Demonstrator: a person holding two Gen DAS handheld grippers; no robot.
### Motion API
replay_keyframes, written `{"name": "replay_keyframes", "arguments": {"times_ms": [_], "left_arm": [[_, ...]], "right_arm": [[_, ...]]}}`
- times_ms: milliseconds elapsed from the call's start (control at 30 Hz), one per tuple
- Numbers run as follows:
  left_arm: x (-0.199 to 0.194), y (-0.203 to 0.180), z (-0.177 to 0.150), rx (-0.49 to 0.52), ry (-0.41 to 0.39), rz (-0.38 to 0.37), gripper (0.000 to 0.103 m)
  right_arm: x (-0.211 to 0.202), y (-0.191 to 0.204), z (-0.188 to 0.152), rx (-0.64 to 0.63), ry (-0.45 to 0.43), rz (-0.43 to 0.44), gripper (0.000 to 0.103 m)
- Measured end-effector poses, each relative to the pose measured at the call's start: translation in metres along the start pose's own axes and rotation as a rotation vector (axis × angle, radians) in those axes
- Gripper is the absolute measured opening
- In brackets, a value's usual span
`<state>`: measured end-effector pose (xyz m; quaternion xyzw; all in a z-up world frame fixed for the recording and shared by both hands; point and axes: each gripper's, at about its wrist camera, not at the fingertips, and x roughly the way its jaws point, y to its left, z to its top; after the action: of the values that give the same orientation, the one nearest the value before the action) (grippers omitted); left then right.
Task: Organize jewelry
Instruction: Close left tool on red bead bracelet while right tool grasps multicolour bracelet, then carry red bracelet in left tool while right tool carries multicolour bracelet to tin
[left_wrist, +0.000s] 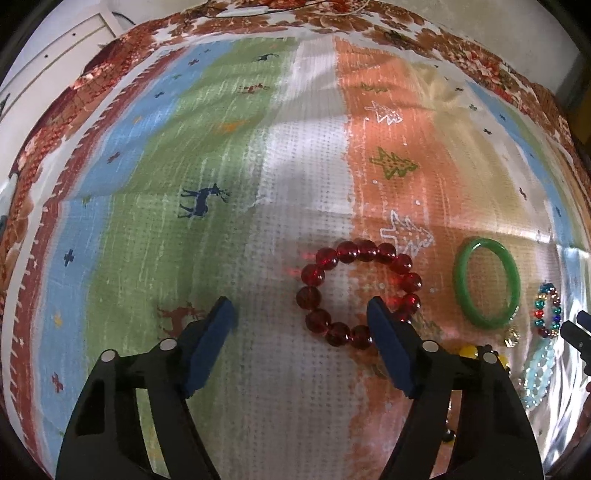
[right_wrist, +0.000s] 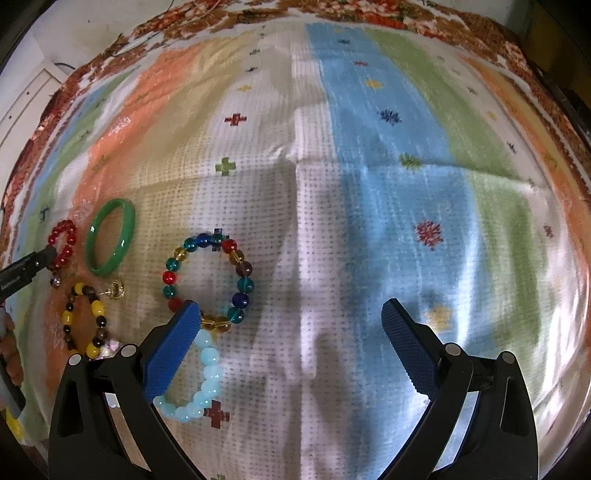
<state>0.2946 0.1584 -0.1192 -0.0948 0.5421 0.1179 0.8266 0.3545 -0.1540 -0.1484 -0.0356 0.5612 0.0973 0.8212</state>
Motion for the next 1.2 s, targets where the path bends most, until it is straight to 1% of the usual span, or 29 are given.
{"name": "replay_keyframes", "arguments": {"times_ms": [100, 200, 233, 267, 300, 333, 367, 400, 433, 467, 533, 600, 733, 833, 967, 1200], "left_arm": [[0.005, 0.000, 0.000, 0.012, -0.005, 0.011, 0.070], [0.006, 0.000, 0.000, 0.024, -0.008, 0.028, 0.061], [0.005, 0.002, 0.000, 0.022, -0.008, 0.034, 0.055], [0.005, 0.003, 0.000, 0.018, -0.007, 0.032, 0.049], [0.005, 0.004, 0.000, 0.018, -0.006, 0.033, 0.045], [0.005, 0.004, 0.000, 0.020, -0.005, 0.034, 0.037], [0.005, 0.004, 0.000, 0.023, -0.004, 0.036, 0.030], [0.005, 0.004, 0.000, 0.025, -0.003, 0.036, 0.027], [0.005, 0.004, 0.000, 0.028, 0.000, 0.034, 0.019], [0.005, 0.004, -0.001, 0.032, 0.001, 0.034, 0.014], [0.005, 0.004, -0.001, 0.034, 0.004, 0.035, 0.013], [0.004, 0.005, 0.000, 0.029, 0.006, 0.028, 0.013], [-0.005, 0.005, 0.001, 0.014, 0.008, 0.019, 0.013], [-0.022, 0.004, 0.002, 0.005, -0.021, -0.002, 0.013], [-0.046, 0.000, 0.000, 0.004, -0.064, -0.039, 0.013], [-0.073, -0.001, -0.001, -0.023, -0.124, -0.065, 0.013]], "right_arm": [[0.005, 0.002, 0.001, -0.030, -0.001, -0.031, 0.099], [0.011, -0.002, 0.004, -0.023, -0.007, -0.037, 0.098], [0.013, -0.003, 0.005, -0.017, -0.001, -0.041, 0.094], [0.015, -0.005, 0.006, -0.017, 0.001, -0.044, 0.093], [0.015, -0.005, 0.007, -0.018, -0.002, -0.046, 0.090], [0.015, -0.004, 0.007, -0.023, -0.006, -0.047, 0.084], [0.014, -0.002, 0.007, -0.031, -0.010, -0.043, 0.081], [0.013, -0.001, 0.007, -0.036, -0.012, -0.039, 0.071], [0.011, 0.001, 0.007, -0.040, -0.014, -0.032, 0.060], [0.010, 0.002, 0.007, -0.045, -0.015, -0.020, 0.053], [0.008, 0.003, 0.008, -0.048, -0.020, -0.012, 0.024], [0.007, 0.002, 0.009, -0.049, -0.024, -0.019, 0.010], [0.002, -0.003, 0.009, -0.035, -0.033, 0.008, 0.010], [-0.011, 0.001, 0.008, -0.052, -0.062, 0.009, 0.010], [-0.033, 0.012, 0.006, -0.080, -0.107, 0.039, 0.010], [-0.061, 0.025, -0.005, -0.114, -0.151, 0.067, 0.010]]}}
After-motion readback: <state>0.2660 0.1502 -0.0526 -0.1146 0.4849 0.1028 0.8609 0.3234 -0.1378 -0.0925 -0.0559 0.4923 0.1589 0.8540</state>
